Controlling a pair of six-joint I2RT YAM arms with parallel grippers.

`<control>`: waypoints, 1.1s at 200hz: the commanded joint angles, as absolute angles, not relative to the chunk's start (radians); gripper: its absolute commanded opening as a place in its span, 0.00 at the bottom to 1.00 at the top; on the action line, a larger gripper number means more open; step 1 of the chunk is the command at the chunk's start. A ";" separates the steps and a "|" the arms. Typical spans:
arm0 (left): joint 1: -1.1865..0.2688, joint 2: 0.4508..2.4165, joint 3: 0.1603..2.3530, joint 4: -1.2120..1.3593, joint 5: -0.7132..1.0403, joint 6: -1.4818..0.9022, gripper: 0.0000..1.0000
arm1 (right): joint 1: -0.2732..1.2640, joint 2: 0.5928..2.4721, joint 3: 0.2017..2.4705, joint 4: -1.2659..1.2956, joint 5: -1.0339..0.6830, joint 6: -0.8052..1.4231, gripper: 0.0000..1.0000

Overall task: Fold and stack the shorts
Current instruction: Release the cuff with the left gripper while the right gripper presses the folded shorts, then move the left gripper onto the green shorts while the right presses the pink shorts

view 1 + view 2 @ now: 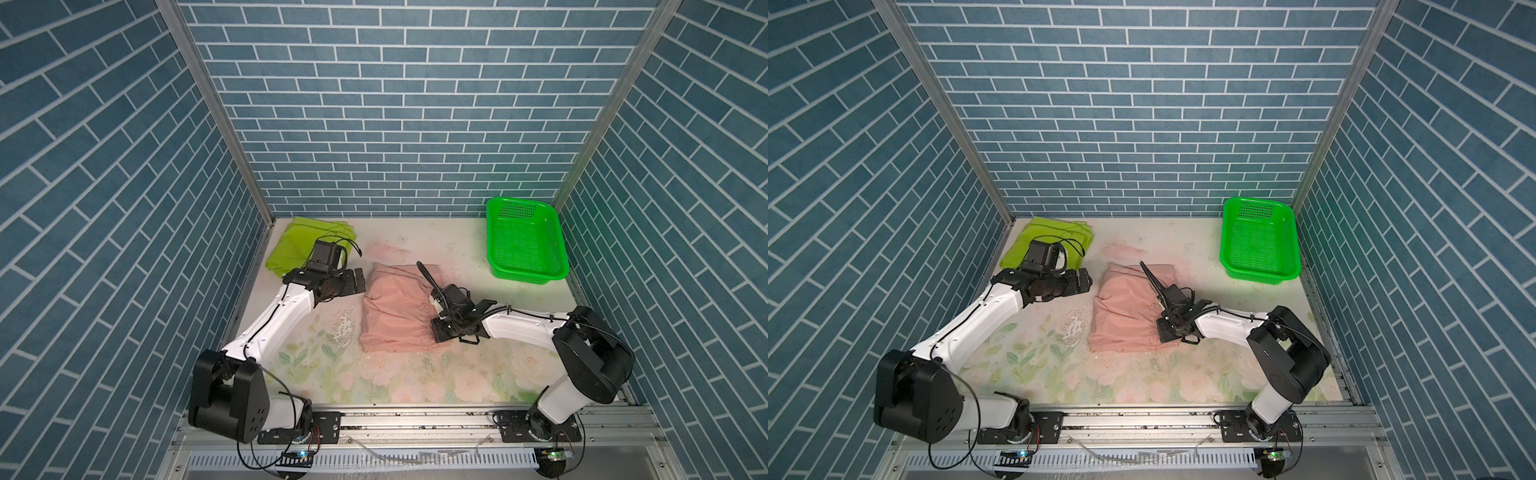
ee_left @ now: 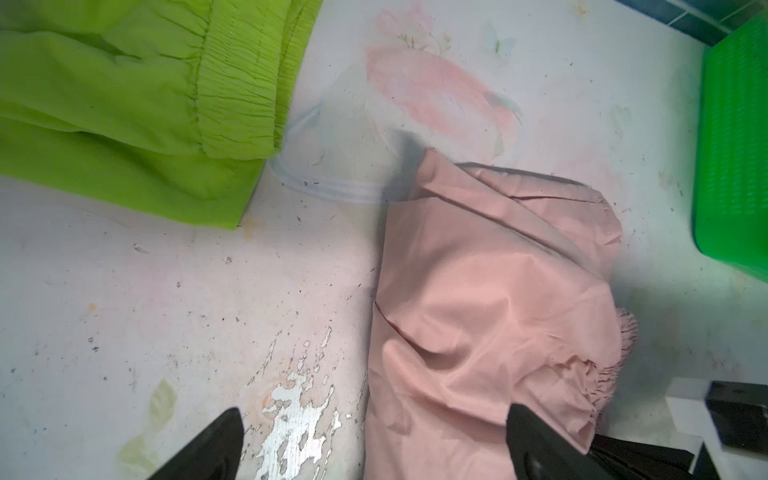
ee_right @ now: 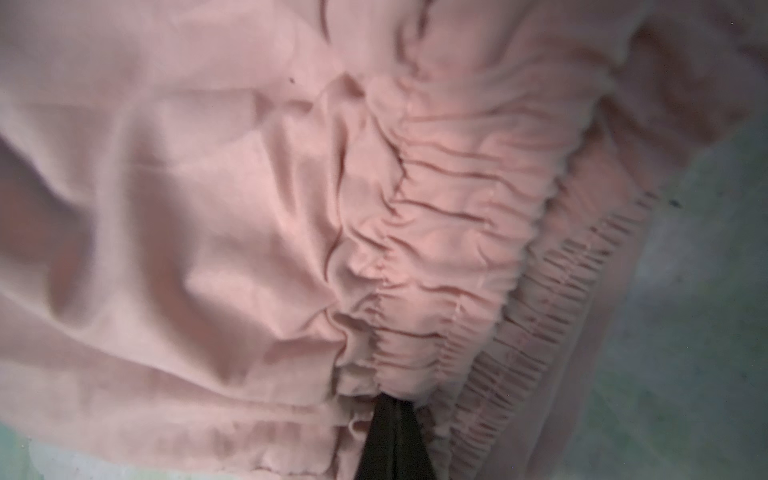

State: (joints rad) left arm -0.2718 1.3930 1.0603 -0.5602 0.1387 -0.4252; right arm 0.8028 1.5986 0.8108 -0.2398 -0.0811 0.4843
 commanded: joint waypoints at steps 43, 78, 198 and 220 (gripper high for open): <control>-0.218 1.488 1.270 -0.604 0.092 -0.340 1.00 | 0.793 1.412 0.888 -0.429 -0.004 0.413 0.12; -0.148 1.490 1.296 -0.576 0.078 -0.331 1.00 | 0.795 1.475 1.004 -0.364 -0.080 0.376 0.32; 0.016 2.018 1.742 -0.642 0.062 -0.199 1.00 | 0.782 1.709 0.895 -0.230 -0.052 0.520 0.25; 0.029 2.112 1.818 -0.652 0.095 -0.204 1.00 | 0.749 1.651 0.838 -0.258 0.001 0.524 0.26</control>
